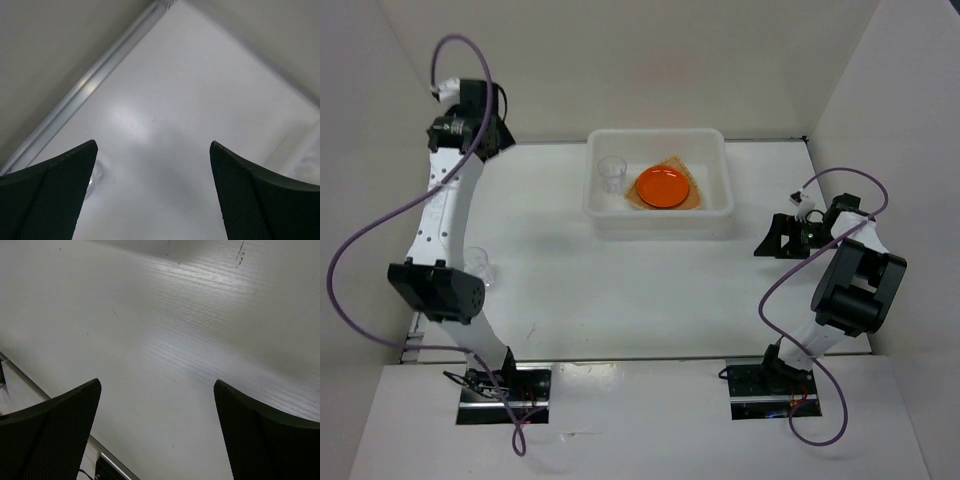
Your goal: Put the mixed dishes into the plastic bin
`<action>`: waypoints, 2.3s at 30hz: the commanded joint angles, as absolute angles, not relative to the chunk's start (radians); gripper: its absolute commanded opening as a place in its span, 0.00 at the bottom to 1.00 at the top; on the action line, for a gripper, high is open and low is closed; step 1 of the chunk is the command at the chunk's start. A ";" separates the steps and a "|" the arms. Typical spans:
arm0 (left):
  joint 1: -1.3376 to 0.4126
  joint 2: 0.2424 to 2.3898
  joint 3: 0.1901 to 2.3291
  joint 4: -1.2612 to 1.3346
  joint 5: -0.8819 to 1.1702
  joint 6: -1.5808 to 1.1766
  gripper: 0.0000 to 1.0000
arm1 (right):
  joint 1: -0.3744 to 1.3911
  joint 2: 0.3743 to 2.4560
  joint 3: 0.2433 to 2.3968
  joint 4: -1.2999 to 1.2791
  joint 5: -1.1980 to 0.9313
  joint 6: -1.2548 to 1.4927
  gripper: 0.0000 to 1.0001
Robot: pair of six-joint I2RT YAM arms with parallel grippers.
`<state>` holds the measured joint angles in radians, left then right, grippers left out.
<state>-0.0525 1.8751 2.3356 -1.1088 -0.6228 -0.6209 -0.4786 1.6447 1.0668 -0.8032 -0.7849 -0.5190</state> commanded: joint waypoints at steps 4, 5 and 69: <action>-0.025 1.482 1.485 -0.851 -0.517 -0.643 0.99 | -0.486 1.647 1.104 -0.825 -0.821 -0.541 0.98; -0.012 1.432 1.451 -0.851 -0.505 -0.643 0.99 | -0.486 1.647 1.104 -0.825 -0.821 -0.541 0.98; -0.346 1.949 2.193 -0.817 0.098 -0.302 0.00 | -0.477 1.655 1.104 -0.795 -0.763 -0.485 0.98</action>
